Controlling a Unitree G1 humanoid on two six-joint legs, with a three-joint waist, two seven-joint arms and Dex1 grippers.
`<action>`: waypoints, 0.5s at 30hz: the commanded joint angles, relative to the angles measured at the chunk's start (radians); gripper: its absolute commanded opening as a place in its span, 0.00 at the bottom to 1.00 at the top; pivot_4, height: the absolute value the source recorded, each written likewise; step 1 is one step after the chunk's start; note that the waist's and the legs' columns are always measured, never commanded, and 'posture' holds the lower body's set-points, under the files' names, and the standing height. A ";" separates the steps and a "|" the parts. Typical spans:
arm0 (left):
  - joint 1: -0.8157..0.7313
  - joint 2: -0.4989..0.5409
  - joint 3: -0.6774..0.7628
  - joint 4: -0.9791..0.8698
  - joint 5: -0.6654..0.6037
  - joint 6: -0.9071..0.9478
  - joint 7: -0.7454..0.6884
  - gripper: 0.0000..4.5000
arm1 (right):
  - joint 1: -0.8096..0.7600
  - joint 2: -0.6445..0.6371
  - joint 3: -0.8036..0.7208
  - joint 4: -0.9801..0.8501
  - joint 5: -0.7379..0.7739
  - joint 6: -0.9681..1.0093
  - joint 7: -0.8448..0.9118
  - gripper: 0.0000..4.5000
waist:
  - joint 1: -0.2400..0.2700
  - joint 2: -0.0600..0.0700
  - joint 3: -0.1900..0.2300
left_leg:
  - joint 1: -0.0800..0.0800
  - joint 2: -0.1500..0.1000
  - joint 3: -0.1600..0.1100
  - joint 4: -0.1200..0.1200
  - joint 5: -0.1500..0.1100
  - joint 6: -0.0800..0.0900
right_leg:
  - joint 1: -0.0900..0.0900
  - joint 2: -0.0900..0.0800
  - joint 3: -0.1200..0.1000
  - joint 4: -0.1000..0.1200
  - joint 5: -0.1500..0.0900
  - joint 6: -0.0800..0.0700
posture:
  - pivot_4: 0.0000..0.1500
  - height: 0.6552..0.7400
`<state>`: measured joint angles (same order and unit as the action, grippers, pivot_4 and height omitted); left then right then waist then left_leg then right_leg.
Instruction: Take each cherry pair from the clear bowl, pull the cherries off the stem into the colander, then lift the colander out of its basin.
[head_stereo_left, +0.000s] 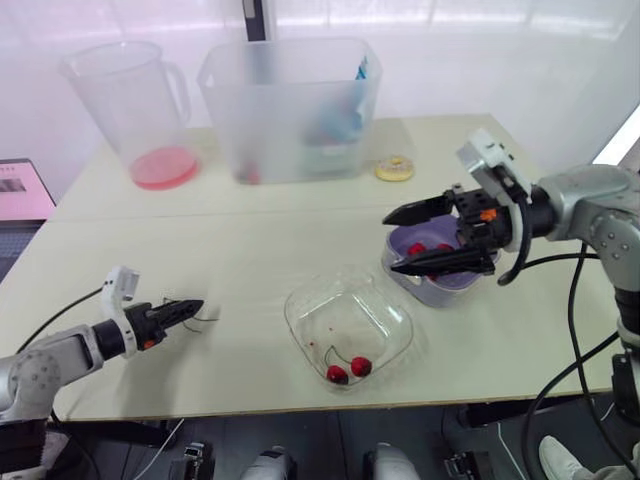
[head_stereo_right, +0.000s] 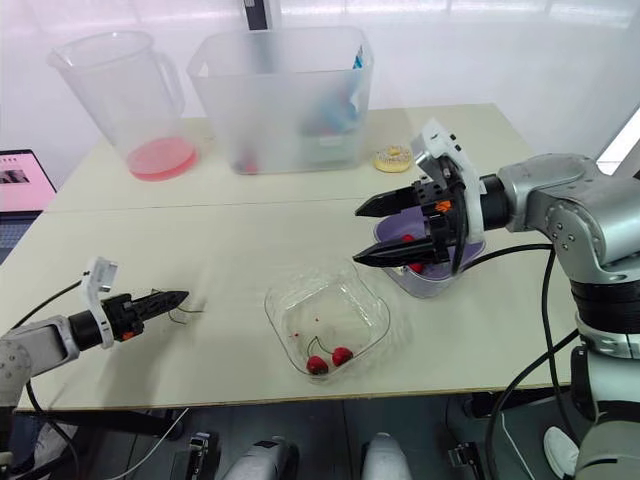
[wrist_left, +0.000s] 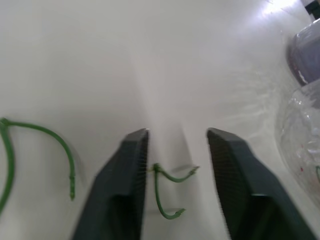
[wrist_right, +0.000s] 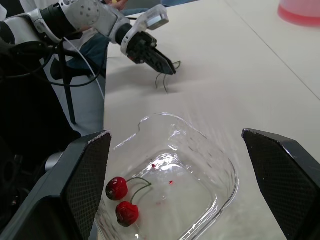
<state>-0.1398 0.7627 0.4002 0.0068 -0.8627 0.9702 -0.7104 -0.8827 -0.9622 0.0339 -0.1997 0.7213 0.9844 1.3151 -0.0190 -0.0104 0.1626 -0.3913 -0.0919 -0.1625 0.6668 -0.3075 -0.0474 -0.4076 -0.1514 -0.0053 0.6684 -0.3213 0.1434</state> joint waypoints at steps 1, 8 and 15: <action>-0.053 0.050 0.074 -0.009 0.012 -0.030 0.014 0.86 | 0.011 -0.027 -0.001 -0.041 0.001 -0.014 0.017 1.00 | 0.002 0.000 0.000 | 0.000 0.000 0.000 0.000 0.000 0.000 | 0.000 0.000 0.000 0.000 0.000 0.000 | 1.00 1.00; -0.192 0.141 0.089 -0.119 -0.061 -0.009 -0.071 0.99 | 0.024 -0.064 0.097 -0.101 -0.082 -0.065 0.025 1.00 | 0.000 0.000 0.000 | 0.000 0.000 0.000 0.000 0.000 0.000 | 0.000 0.000 0.000 0.000 0.000 0.000 | 1.00 1.00; -0.260 0.228 -0.053 -0.320 -0.134 0.011 -0.271 0.99 | -0.045 -0.019 0.405 -0.195 -0.359 -0.124 -0.025 1.00 | -0.017 0.000 0.000 | 0.000 0.000 0.001 -0.001 0.000 0.000 | -0.001 0.000 0.000 0.001 0.000 0.000 | 1.00 1.00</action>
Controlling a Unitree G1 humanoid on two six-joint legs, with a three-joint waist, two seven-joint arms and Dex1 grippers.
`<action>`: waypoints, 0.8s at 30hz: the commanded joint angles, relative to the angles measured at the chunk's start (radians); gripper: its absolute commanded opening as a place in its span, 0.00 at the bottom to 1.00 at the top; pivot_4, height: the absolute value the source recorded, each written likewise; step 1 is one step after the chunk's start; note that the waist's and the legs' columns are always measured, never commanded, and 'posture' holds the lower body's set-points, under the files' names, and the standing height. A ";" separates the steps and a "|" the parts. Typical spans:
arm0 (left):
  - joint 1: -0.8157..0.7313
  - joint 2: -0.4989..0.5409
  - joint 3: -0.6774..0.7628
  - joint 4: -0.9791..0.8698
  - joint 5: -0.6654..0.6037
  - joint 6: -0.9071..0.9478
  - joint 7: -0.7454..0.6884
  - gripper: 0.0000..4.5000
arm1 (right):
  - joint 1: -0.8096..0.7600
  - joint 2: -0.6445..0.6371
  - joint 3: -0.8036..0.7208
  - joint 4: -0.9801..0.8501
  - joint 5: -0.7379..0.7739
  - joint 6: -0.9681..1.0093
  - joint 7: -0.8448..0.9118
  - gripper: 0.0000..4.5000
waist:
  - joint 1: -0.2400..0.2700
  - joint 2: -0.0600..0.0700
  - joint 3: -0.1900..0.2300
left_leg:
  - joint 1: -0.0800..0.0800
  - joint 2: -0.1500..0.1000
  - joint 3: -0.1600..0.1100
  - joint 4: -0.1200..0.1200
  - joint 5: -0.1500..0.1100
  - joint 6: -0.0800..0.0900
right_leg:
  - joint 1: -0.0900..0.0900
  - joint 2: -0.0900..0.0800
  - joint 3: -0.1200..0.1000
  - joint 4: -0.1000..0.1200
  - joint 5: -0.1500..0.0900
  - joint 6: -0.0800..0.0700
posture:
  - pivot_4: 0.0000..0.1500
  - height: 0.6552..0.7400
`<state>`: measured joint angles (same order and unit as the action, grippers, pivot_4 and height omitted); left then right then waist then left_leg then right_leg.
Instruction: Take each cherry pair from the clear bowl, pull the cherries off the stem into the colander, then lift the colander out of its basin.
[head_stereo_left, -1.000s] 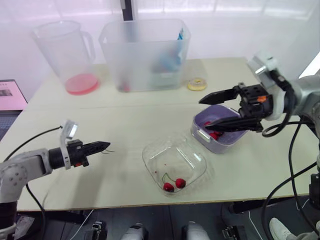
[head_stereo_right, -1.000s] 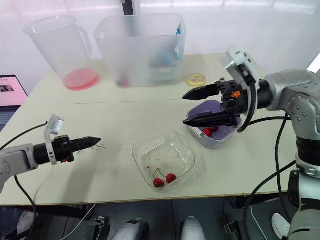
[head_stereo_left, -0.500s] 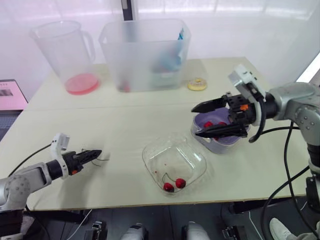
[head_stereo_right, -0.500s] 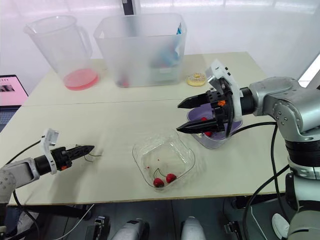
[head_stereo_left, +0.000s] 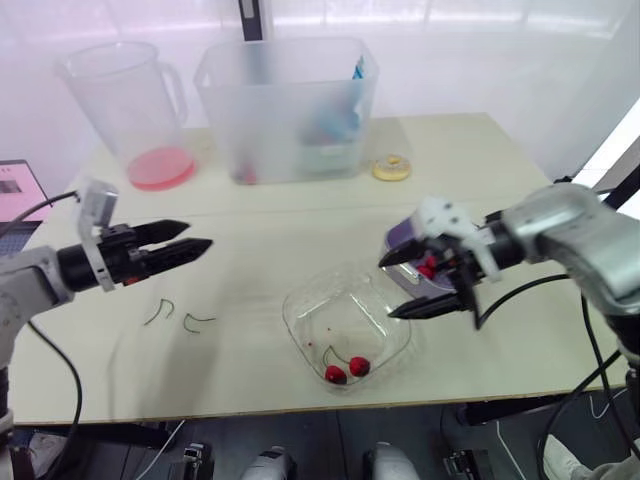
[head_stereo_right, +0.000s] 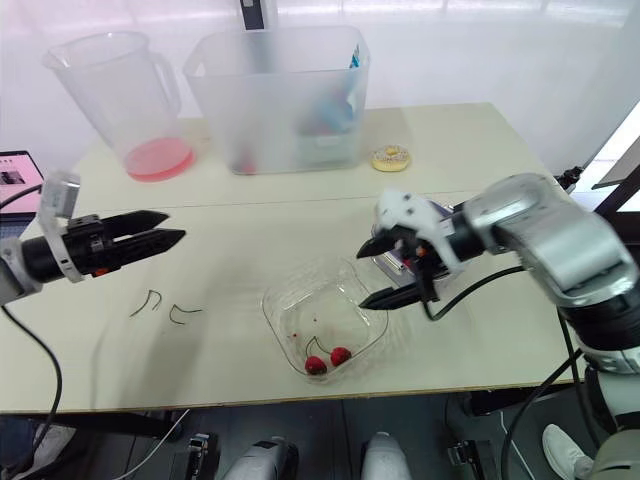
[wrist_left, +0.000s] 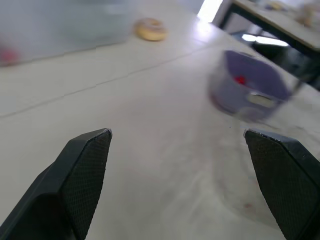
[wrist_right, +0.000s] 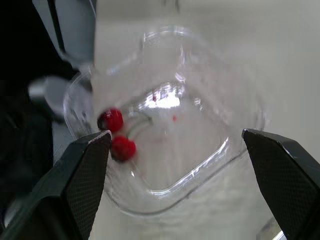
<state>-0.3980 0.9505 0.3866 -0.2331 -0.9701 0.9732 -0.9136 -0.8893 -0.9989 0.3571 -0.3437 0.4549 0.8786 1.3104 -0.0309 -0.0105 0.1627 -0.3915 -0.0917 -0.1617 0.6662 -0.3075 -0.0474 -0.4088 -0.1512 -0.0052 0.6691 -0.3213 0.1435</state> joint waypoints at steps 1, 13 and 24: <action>0.006 0.040 -0.056 -0.104 -0.031 0.007 -0.083 0.99 | -0.044 0.028 0.128 -0.059 -0.128 -0.015 -0.025 1.00 | -0.010 0.000 0.000 | 0.000 0.000 0.000 0.000 0.000 0.000 | 0.000 0.000 0.000 0.000 0.000 0.000 | 1.00 1.00; 0.123 -0.061 -0.132 -0.235 0.019 -0.055 0.008 0.99 | -0.137 0.154 0.377 -0.145 -0.190 0.219 -0.033 1.00 | -0.010 0.000 0.000 | 0.000 0.000 -0.002 0.000 0.000 0.000 | 0.001 0.000 0.000 -0.001 0.000 0.000 | 1.00 1.00; 0.157 -0.062 -0.122 -0.271 0.007 -0.064 0.055 0.99 | -0.155 0.190 0.542 -0.067 -0.353 0.114 -0.042 1.00 | -0.013 0.000 0.000 | 0.000 0.000 -0.001 -0.001 0.000 0.000 | 0.000 0.000 0.000 -0.001 0.000 0.000 | 1.00 1.00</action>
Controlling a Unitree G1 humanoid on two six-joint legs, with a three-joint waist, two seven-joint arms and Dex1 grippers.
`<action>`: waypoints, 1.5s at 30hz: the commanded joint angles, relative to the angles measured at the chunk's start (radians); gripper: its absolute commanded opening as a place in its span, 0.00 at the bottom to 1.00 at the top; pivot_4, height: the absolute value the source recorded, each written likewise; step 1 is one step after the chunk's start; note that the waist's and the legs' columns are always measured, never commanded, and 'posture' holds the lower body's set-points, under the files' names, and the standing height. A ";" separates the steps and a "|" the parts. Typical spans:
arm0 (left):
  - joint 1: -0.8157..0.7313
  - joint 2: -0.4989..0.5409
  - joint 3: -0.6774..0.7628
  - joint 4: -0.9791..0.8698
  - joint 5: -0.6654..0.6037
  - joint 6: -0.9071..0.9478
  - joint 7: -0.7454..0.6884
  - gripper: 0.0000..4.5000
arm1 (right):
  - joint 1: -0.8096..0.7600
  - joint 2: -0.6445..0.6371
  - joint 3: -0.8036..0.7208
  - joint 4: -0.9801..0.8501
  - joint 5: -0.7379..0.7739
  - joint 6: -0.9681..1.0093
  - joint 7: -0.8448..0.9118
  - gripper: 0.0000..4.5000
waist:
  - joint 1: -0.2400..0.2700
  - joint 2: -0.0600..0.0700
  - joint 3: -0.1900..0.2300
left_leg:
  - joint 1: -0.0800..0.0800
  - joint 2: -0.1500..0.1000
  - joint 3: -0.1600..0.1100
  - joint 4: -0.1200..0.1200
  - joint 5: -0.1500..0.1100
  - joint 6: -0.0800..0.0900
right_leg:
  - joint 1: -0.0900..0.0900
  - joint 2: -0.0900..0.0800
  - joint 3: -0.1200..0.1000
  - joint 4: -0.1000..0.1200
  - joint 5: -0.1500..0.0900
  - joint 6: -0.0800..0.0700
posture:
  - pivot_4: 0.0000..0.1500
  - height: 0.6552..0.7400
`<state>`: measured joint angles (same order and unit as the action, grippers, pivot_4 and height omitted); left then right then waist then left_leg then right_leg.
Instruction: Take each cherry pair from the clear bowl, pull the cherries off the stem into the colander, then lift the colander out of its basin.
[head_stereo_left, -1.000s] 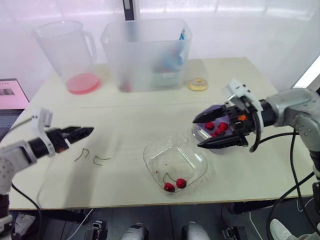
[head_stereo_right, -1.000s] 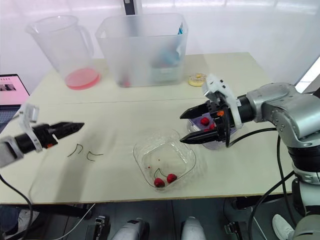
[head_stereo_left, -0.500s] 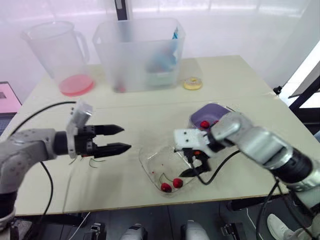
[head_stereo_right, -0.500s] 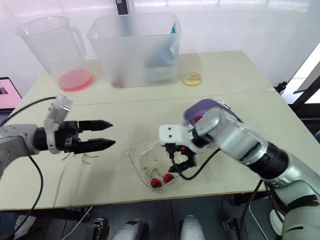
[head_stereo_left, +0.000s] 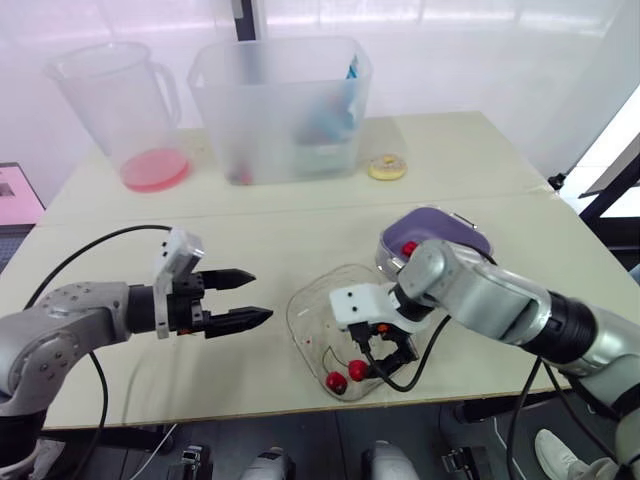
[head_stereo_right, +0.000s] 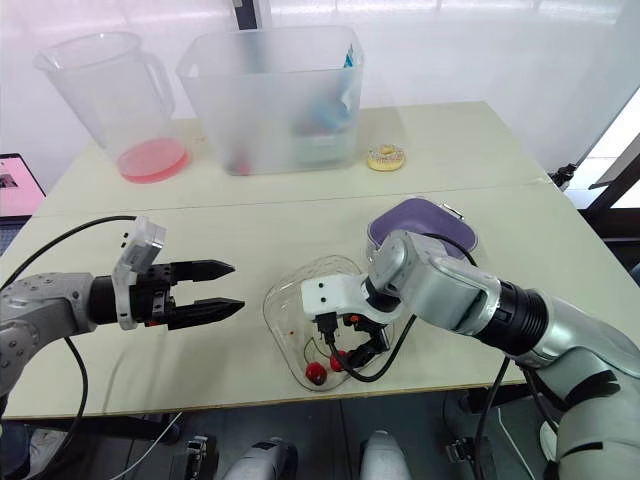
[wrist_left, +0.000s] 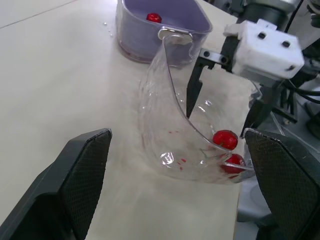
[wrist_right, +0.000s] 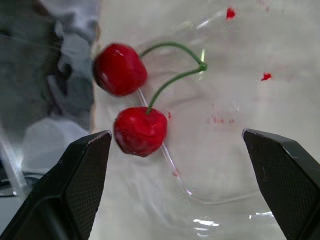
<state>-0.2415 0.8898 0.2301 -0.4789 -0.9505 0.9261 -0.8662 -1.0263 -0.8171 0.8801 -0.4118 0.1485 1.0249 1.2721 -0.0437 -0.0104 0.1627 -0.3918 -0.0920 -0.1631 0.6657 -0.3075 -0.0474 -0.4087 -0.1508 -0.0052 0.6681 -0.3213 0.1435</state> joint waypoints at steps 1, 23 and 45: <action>0.001 -0.001 0.034 -0.027 -0.013 -0.018 0.009 0.99 | -0.016 0.010 0.024 0.004 -0.059 -0.041 -0.002 1.00 | 0.000 0.000 0.000 | 0.000 0.000 0.000 0.000 0.000 0.000 | 0.000 0.000 0.000 0.000 0.000 0.000 | 1.00 1.00; -0.076 -0.027 -0.028 0.026 0.042 -0.039 0.022 0.99 | 0.030 0.085 -0.019 0.073 -0.122 -0.054 -0.013 1.00 | 0.000 0.000 0.000 | 0.000 0.000 0.000 0.000 0.000 0.000 | 0.000 0.000 0.000 0.000 0.000 0.000 | 1.00 1.00; -0.142 -0.025 -0.060 0.080 0.106 -0.055 -0.012 1.00 | 0.048 0.131 -0.045 0.078 -0.125 -0.016 -0.068 0.27 | 0.000 0.000 0.000 | 0.000 0.000 0.000 0.000 0.000 0.000 | 0.000 0.000 0.000 0.000 0.000 0.000 | 1.00 1.00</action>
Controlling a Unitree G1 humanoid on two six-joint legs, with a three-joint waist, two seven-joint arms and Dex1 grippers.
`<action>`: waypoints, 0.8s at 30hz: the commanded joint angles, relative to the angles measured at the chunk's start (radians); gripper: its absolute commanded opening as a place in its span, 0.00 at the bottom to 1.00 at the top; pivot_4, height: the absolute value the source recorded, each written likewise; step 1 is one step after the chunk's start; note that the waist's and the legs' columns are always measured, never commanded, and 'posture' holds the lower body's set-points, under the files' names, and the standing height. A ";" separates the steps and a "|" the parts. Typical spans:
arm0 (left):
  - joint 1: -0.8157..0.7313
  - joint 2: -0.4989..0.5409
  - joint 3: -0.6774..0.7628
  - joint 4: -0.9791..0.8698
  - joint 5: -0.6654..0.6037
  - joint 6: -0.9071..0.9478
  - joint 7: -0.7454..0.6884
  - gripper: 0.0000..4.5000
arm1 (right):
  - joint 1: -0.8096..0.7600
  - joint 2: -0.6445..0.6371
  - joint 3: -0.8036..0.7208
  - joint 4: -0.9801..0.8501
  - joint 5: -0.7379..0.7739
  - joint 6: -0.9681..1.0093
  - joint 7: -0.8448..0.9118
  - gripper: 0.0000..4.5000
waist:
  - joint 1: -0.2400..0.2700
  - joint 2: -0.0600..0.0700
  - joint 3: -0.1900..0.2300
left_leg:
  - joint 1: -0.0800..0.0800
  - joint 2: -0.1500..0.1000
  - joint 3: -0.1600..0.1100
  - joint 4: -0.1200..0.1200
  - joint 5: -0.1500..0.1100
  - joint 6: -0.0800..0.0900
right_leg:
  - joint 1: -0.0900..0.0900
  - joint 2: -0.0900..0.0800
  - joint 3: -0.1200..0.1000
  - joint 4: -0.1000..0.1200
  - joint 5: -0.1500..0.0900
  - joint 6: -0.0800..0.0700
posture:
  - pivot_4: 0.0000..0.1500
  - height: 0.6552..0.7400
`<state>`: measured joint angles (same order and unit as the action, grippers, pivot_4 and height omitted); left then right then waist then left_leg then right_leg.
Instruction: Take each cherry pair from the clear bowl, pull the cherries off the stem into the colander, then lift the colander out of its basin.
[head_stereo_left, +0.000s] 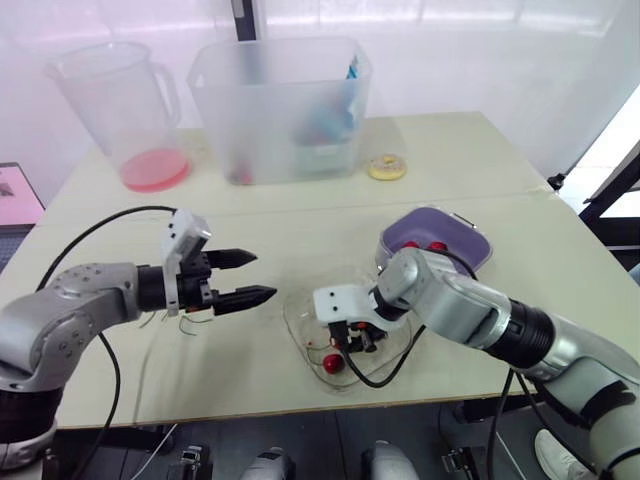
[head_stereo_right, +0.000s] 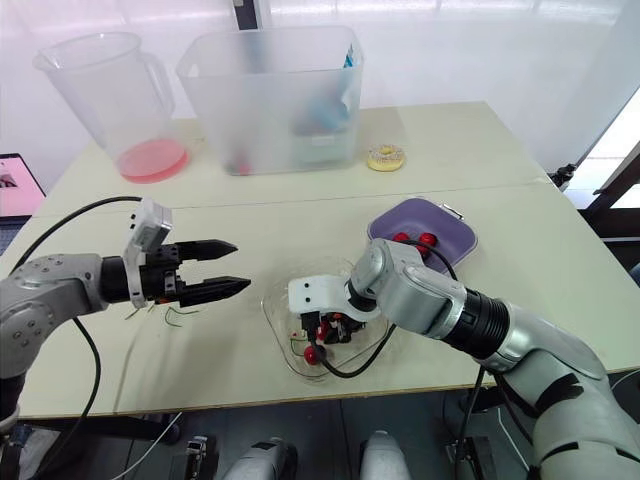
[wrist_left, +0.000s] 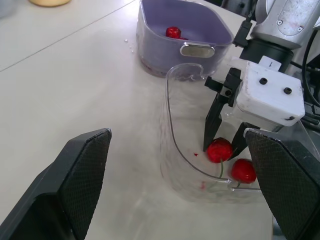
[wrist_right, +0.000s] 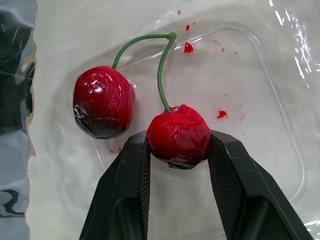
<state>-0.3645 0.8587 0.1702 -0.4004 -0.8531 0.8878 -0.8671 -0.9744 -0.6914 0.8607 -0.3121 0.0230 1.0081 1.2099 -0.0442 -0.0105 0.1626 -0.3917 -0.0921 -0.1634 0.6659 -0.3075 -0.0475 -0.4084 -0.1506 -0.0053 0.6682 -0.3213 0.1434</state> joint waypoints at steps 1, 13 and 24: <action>-0.022 0.006 -0.001 0.005 0.012 -0.018 -0.013 1.00 | -0.005 0.004 -0.026 -0.023 -0.003 -0.002 -0.008 0.21 | 0.000 0.000 0.000 | 0.000 0.000 0.000 0.000 0.000 0.000 | 0.000 0.000 0.000 0.000 0.000 0.000 | 1.00 1.00; -0.084 -0.038 0.019 0.080 -0.007 -0.013 -0.026 1.00 | -0.012 -0.113 -0.295 -0.109 0.127 0.071 0.021 0.21 | 0.003 0.000 0.000 | 0.000 -0.001 0.000 0.001 0.000 0.000 | 0.001 0.000 0.000 0.000 0.000 0.000 | 1.00 1.00; -0.275 -0.237 0.102 0.218 -0.180 0.064 0.149 1.00 | -0.008 -0.036 -0.738 -0.003 0.179 -0.128 -0.261 0.21 | 0.003 0.000 0.000 | 0.000 0.000 0.000 0.002 0.000 0.000 | 0.001 0.000 0.000 0.002 0.000 0.000 | 1.00 1.00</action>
<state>-0.5964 0.6388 0.2231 -0.1980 -0.9880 0.9479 -0.7660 -0.9551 -0.7463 0.1746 -0.3337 0.2383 0.9295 1.0398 -0.0416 -0.0107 0.1625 -0.3918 -0.0926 -0.1633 0.6681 -0.3075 -0.0474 -0.4079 -0.1511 -0.0055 0.6706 -0.3212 0.1435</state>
